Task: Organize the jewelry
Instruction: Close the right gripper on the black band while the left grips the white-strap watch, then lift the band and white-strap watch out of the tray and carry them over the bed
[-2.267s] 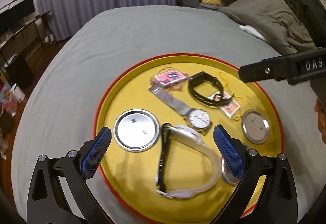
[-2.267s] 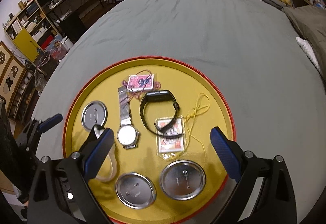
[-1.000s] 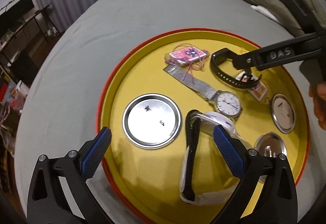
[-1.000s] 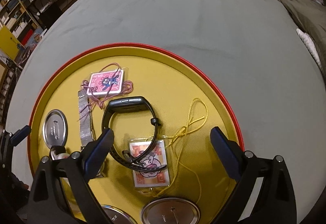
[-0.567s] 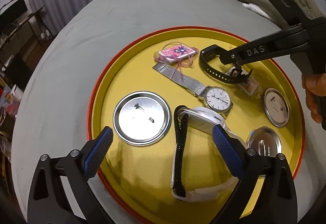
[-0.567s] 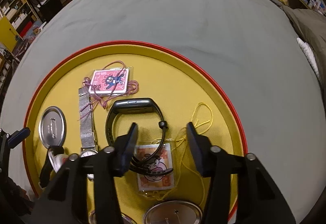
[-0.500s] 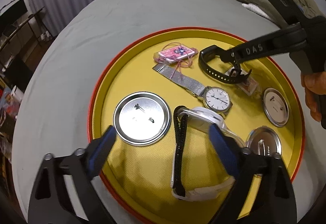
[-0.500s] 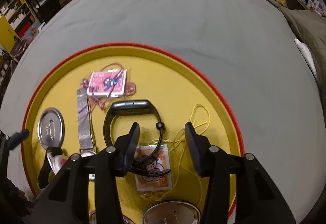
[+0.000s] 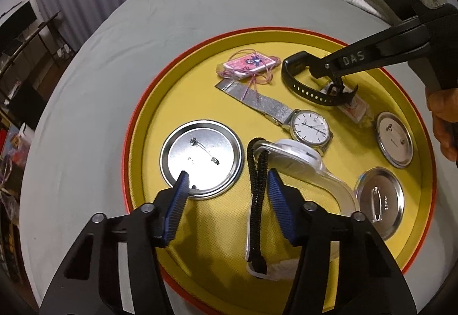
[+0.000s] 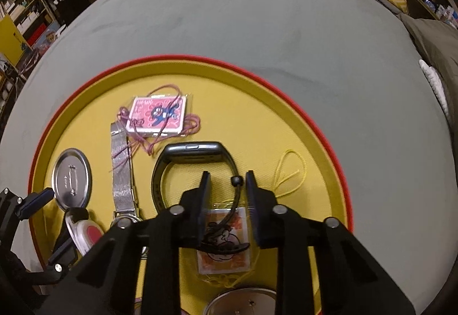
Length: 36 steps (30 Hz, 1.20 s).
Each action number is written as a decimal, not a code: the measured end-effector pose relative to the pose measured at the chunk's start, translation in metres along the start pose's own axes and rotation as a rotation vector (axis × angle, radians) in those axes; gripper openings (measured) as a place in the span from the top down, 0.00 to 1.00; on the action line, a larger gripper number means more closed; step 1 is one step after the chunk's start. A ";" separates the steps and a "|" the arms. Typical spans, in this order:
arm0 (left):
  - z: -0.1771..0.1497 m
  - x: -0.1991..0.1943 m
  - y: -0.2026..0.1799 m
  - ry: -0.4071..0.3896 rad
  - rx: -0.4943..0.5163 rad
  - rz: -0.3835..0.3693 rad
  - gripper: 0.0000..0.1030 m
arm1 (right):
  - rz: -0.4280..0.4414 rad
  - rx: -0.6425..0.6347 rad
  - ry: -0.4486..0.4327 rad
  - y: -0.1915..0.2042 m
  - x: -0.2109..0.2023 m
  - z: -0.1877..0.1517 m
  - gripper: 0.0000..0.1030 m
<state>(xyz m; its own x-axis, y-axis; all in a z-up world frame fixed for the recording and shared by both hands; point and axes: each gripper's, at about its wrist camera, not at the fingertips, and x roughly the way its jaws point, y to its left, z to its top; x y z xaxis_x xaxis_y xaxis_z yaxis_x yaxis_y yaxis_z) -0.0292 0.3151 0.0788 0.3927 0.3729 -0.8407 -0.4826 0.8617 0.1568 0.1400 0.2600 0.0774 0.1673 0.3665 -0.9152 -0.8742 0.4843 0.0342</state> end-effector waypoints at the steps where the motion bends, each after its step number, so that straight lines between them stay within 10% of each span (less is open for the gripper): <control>1: -0.001 0.001 -0.001 0.004 0.001 -0.002 0.54 | -0.001 0.001 0.002 0.000 0.001 0.000 0.80; 17: 0.002 -0.005 0.001 -0.026 -0.024 -0.067 0.90 | 0.021 0.029 -0.038 -0.008 -0.006 -0.001 0.92; 36: 0.007 -0.032 0.008 -0.131 -0.068 -0.123 0.92 | 0.048 0.060 -0.080 -0.022 -0.027 -0.008 0.92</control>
<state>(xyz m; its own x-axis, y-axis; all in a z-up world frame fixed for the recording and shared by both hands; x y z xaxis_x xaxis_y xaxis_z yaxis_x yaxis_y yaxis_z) -0.0408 0.3125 0.1107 0.5480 0.3117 -0.7762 -0.4751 0.8798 0.0179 0.1511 0.2327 0.0981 0.1638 0.4520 -0.8769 -0.8535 0.5107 0.1038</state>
